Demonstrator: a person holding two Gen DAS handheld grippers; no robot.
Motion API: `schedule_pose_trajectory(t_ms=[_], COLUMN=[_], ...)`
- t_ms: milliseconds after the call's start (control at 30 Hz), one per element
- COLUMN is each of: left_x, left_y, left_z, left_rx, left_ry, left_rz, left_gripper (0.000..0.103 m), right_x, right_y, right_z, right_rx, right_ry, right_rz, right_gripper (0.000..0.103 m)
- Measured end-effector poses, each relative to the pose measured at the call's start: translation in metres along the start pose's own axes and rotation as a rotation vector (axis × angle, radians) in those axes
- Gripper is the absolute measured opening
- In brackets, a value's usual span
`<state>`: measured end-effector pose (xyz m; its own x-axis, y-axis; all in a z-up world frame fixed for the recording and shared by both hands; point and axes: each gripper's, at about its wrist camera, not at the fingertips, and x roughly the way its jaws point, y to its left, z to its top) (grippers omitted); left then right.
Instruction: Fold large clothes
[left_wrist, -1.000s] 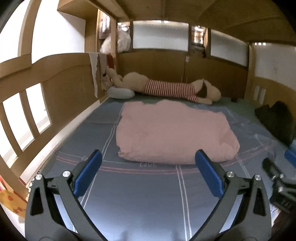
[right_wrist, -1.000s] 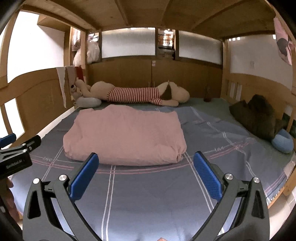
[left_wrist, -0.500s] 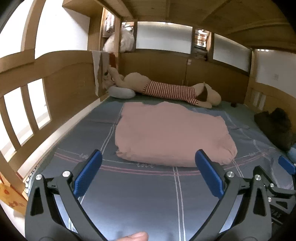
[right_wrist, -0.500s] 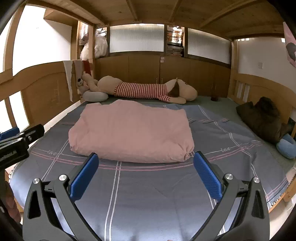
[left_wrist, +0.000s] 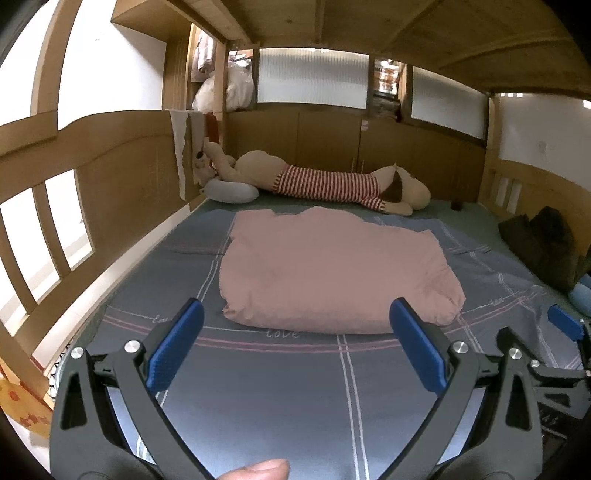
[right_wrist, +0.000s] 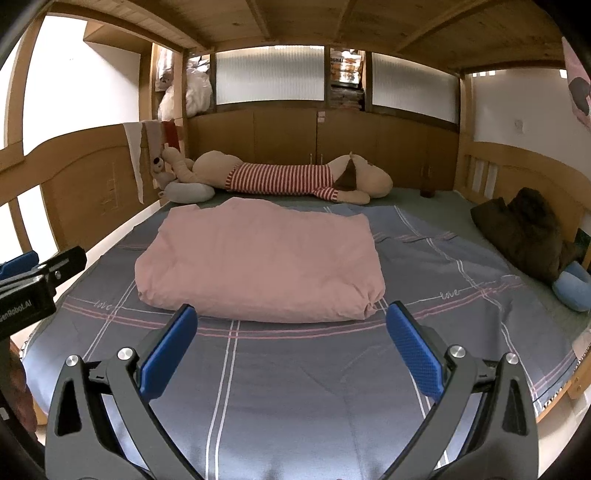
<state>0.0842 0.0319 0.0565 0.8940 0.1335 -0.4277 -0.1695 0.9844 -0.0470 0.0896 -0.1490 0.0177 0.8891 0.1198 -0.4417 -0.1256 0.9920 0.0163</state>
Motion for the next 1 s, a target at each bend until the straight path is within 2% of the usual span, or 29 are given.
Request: schedule_pose_trajectory(t_ms=[133, 1000], left_x=[-0.0037, -0.0062], left_y=[0.0021, 0.0004], left_z=[-0.0025, -0.0004], left_rx=[-0.026, -0.017], left_ry=[-0.007, -0.013], left_rz=[-0.029, -0.026], left_gripper=[0.101, 0.101], right_x=[0.0003, 0.002], right_y=[0.0009, -0.0015], right_z=[-0.0002, -0.0015], right_rx=[-0.005, -0.006], right_ry=[-0.001, 0.008], right_rz=[0.0, 0.01], right_gripper=[0.102, 0.102])
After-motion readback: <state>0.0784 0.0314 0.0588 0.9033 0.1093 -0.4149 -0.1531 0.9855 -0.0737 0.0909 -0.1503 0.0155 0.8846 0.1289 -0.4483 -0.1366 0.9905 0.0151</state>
